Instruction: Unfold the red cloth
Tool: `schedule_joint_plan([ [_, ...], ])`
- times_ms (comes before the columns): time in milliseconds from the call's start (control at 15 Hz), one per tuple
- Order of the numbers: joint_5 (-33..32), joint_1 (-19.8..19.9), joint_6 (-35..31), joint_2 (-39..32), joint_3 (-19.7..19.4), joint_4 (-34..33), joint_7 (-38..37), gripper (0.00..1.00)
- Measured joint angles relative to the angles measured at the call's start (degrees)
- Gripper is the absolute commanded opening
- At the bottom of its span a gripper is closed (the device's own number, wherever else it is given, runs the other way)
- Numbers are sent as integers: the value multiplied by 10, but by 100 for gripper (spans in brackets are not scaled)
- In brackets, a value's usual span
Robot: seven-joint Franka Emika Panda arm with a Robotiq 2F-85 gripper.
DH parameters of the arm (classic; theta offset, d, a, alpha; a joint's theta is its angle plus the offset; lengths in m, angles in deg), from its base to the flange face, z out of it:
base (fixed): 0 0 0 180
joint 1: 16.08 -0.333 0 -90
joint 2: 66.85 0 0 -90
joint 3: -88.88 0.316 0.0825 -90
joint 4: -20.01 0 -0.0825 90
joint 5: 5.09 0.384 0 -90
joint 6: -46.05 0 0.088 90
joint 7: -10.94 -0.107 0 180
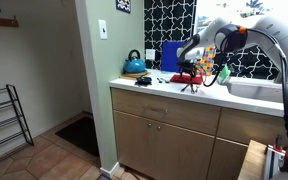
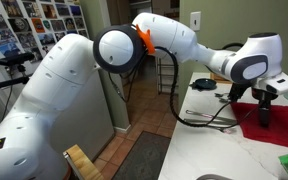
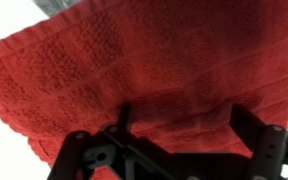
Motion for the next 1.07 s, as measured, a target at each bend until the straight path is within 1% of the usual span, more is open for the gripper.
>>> schedule_joint_plan([
  [200, 4, 0, -38, -6, 2, 0, -1, 100],
  [467, 6, 5, -69, -12, 1, -1, -6, 100],
  [800, 6, 17, -73, -17, -3, -5, -27, 100],
  [1067, 6, 20, -72, -20, -15, -6, -54, 100],
])
